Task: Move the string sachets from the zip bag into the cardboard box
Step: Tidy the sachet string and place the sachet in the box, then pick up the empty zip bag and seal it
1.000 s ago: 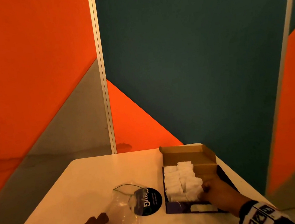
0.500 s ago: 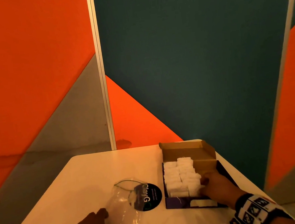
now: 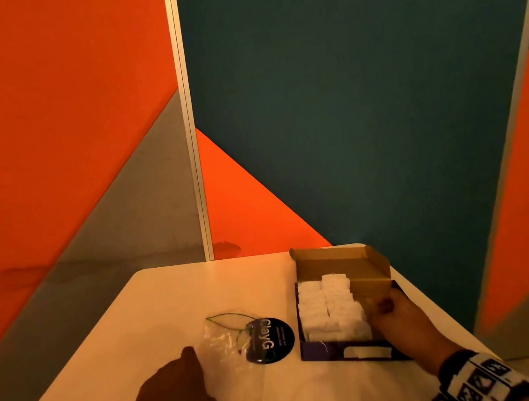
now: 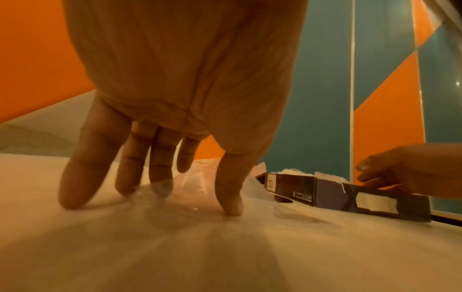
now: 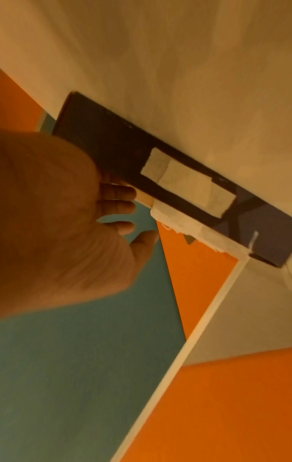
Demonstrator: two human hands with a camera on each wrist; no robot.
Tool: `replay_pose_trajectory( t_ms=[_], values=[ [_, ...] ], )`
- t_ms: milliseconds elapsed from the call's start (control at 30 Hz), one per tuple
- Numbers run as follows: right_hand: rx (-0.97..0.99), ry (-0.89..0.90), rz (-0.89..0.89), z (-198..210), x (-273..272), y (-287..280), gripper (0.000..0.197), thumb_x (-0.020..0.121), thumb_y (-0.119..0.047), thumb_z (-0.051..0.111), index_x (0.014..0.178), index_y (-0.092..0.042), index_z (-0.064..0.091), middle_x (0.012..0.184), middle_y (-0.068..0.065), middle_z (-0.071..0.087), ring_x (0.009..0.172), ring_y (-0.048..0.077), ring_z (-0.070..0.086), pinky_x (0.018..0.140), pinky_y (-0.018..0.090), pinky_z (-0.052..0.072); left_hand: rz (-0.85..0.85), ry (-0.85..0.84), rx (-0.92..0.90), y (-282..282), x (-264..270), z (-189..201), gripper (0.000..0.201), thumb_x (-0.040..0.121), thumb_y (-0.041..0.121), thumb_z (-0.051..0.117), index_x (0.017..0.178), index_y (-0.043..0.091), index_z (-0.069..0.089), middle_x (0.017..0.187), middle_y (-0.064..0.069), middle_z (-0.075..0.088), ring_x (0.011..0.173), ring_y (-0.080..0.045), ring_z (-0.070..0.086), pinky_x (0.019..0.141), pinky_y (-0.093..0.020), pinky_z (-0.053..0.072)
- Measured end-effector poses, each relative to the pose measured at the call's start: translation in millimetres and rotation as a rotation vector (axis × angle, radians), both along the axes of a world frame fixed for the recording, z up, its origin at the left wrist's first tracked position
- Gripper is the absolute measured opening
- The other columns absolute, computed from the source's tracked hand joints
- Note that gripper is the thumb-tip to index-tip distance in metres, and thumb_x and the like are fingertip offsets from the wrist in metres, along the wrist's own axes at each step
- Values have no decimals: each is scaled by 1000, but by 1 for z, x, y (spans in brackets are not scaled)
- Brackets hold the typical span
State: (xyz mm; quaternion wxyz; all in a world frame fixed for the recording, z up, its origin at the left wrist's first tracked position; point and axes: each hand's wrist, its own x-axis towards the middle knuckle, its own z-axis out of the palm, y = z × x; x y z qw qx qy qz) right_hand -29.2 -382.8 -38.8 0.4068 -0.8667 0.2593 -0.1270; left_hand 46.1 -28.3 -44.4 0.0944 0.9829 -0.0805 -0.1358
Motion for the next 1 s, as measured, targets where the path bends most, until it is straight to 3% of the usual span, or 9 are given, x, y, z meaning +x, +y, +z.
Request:
replay_pose_trajectory(
  t_ms=[67, 133, 267, 333, 567, 700, 800, 900, 1000],
  values=[
    [-38, -52, -6, 6, -6, 11, 37, 91, -24, 70, 125, -26, 54, 121, 0, 62, 104, 20, 62, 92, 41, 56, 3, 4, -9, -3, 1, 0, 111, 85, 54, 65, 156, 4, -5, 160, -8, 27, 143, -21, 35, 115, -28, 32],
    [-43, -89, 58, 15, -14, 29, 34, 90, -22, 73, 119, -29, 56, 120, -4, 60, 104, 17, 62, 88, 34, 56, 32, 16, -36, -3, 0, 2, 103, 81, 45, 72, 153, 1, 14, 152, -9, 39, 136, -22, 44, 106, -27, 41],
    [135, -107, 259, 35, -33, 77, 23, 91, -24, 71, 109, -31, 59, 111, -13, 60, 93, 8, 61, 68, 21, 52, 48, 92, -154, 2, -11, 4, 42, 80, 24, 72, 116, 10, 55, 108, -4, 62, 79, -13, 64, 57, -20, 54],
    [190, -114, 310, 36, -37, 96, 22, 91, -24, 72, 107, -29, 59, 109, -11, 62, 92, 10, 63, 70, 21, 54, 74, 97, -299, 4, -16, 6, 23, 81, 14, 70, 101, 8, 61, 92, -3, 62, 67, -13, 66, 60, -30, 62],
    [511, -96, 315, 29, -49, 137, 47, 85, -40, 77, 123, -27, 51, 121, -3, 64, 105, 18, 64, 88, 38, 56, 113, 52, -983, -3, -65, 34, 18, 86, 0, 69, 100, 2, 57, 91, -23, 68, 66, -26, 62, 65, -46, 62],
    [633, -233, 405, 41, -64, 147, 9, 95, -23, 66, 103, -20, 69, 92, 2, 79, 80, 16, 74, 71, 34, 56, -3, 61, -1125, -16, -96, 46, 33, 81, -1, 75, 103, 9, 54, 88, -17, 64, 64, -25, 61, 61, -45, 61],
    [586, -330, 408, 47, -70, 144, 11, 98, -13, 62, 96, -11, 73, 81, 5, 75, 66, 14, 67, 62, 31, 52, -35, 138, -1273, -19, -110, 52, 52, 70, 19, 89, 113, 20, 58, 90, -15, 64, 69, -27, 58, 62, -38, 55],
    [556, -350, 441, 52, -78, 137, 11, 97, -14, 63, 99, -7, 71, 79, 9, 73, 66, 18, 64, 63, 35, 48, -42, 154, -1423, -19, -115, 60, 55, 72, 58, 77, 111, 20, 68, 84, -7, 68, 75, -21, 59, 67, -37, 49],
    [494, -345, 496, 54, -86, 132, 13, 98, -15, 63, 100, -5, 71, 74, 9, 69, 65, 18, 61, 60, 31, 47, 20, 114, -1524, -23, -110, 65, 34, 94, 42, 57, 105, 14, 73, 82, -10, 63, 77, -27, 59, 63, -38, 48]
  ],
)
